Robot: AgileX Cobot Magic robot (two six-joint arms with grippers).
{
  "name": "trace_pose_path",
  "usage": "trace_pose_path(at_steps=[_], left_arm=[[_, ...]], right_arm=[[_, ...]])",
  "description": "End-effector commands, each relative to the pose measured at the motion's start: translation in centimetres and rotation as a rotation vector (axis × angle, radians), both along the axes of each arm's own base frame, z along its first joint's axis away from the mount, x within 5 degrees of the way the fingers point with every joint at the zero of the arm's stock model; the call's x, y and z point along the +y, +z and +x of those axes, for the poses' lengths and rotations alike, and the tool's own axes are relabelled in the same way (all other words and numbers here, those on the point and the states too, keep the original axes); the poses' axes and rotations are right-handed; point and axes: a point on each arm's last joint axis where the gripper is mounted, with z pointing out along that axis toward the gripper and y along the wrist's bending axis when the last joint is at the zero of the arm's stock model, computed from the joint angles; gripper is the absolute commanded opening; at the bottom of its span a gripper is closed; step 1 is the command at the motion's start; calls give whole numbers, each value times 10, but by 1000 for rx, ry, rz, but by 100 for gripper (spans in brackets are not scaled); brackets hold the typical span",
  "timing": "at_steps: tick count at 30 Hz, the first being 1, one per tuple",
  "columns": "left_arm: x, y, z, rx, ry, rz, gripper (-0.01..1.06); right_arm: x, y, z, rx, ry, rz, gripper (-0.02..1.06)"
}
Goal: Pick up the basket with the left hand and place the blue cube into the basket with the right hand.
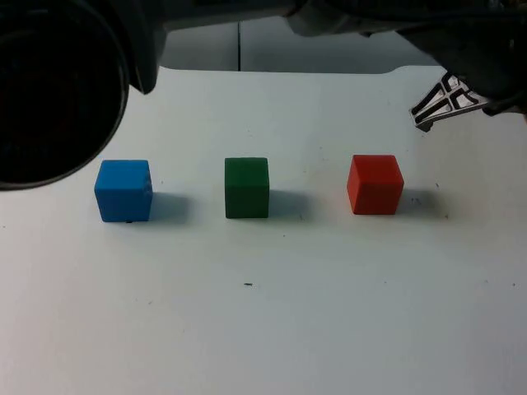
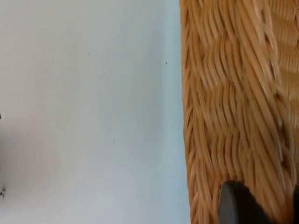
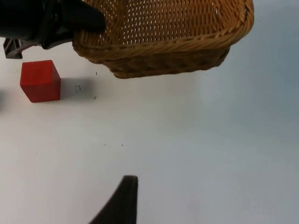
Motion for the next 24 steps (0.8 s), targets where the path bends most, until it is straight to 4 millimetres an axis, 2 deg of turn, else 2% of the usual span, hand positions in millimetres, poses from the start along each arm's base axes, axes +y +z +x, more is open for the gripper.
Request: trace_pose_path(at_steps=[1, 4, 8, 13, 18, 24], left_arm=[[-4, 23, -3, -45, 29, -78, 0], [-3, 24, -4, -46, 21, -62, 0], [10, 32, 1, -54, 33, 24, 0], [16, 51, 4, -63, 60, -13, 0], [14, 52, -3, -39, 44, 1, 0], [18, 63, 2, -47, 90, -55, 0]], right_arm=[[-1, 3, 2, -11, -14, -12, 103], [-2, 3, 2, -9, -14, -15, 103], [-2, 3, 2, -9, -14, -15, 103], [-2, 3, 2, -11, -13, -15, 103], [-1, 3, 2, -14, -11, -11, 103], [-1, 3, 2, -12, -12, -11, 103]])
